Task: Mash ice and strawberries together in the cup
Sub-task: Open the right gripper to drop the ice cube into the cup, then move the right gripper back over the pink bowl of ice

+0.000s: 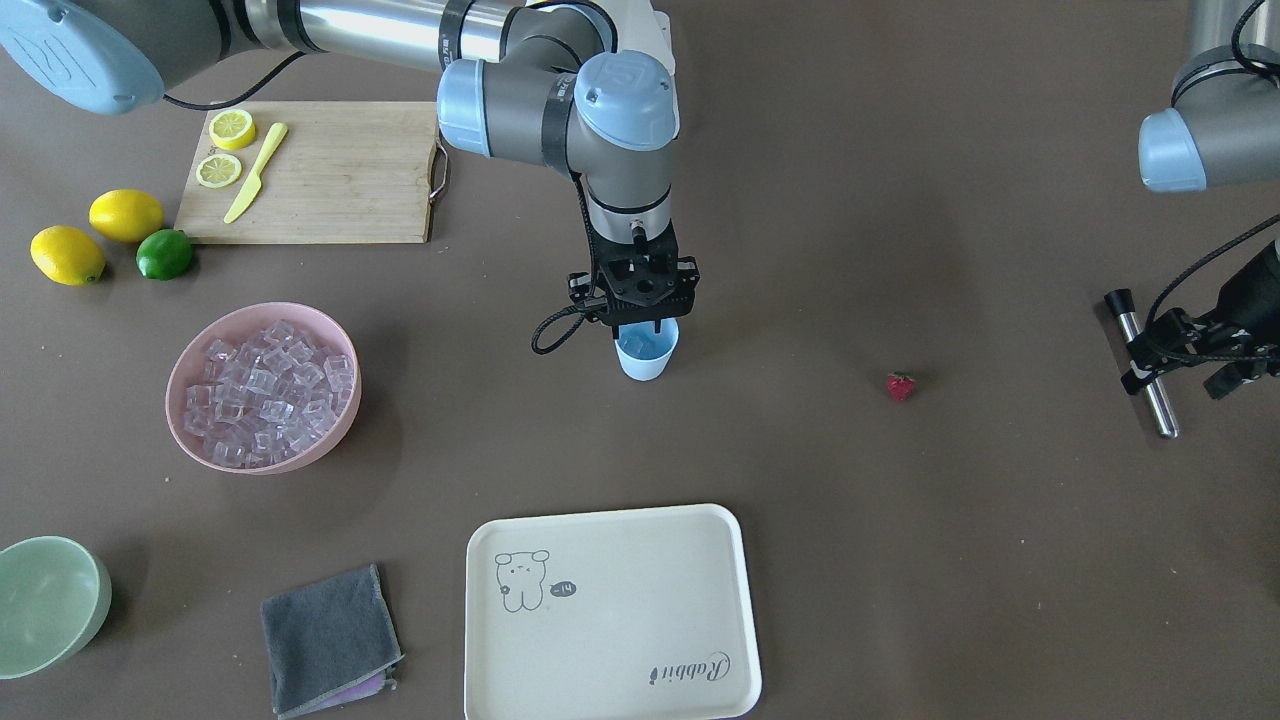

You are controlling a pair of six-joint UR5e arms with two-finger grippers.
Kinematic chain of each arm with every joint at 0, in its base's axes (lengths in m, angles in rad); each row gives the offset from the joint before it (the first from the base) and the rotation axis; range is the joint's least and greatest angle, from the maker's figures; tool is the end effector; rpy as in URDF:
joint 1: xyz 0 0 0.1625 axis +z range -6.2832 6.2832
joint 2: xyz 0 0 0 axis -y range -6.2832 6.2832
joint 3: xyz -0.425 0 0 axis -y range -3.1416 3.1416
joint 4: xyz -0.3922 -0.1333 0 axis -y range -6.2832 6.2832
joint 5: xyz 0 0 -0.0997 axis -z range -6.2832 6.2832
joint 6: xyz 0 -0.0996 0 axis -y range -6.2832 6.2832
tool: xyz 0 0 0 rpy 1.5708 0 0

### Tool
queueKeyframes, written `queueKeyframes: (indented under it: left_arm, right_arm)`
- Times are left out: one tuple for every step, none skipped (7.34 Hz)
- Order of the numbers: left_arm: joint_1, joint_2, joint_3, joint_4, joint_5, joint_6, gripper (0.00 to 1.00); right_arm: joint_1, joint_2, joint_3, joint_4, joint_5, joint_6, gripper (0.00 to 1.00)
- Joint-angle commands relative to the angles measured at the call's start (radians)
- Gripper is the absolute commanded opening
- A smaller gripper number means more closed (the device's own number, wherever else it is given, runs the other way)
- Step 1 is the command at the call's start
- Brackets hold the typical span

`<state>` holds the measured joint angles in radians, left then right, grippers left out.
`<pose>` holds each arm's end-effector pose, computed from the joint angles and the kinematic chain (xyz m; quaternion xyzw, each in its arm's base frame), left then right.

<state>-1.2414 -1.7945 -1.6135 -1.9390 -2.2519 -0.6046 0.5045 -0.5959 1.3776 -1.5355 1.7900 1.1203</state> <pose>0.1269 -0.5894 0.4769 0.1197 0.4158 -0.0196 0.9013 -0.6194 -0.4695 0.1186 0.0923 -0.3968 -0.0188 0.9131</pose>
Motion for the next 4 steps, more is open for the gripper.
queueKeyframes:
  left_arm:
    - [0.0, 0.0, 0.0, 0.0, 0.0, 0.0, 0.98]
    - [0.0, -0.002, 0.003, 0.0, 0.0, 0.0, 0.98]
    - [0.0, -0.006, 0.003, 0.0, 0.0, 0.0, 0.98]
    - [0.0, -0.006, 0.001, 0.0, 0.0, 0.0, 0.98]
  right_arm:
    - [0.05, 0.022, 0.012, -0.009, 0.021, 0.006, 0.89]
    - [0.145, 0.022, 0.036, -0.014, 0.169, 0.0, 0.87]
    - [0.24, -0.061, 0.148, -0.044, 0.246, 0.006, 0.87]
    - [0.277, -0.234, 0.298, -0.049, 0.262, -0.017, 0.87]
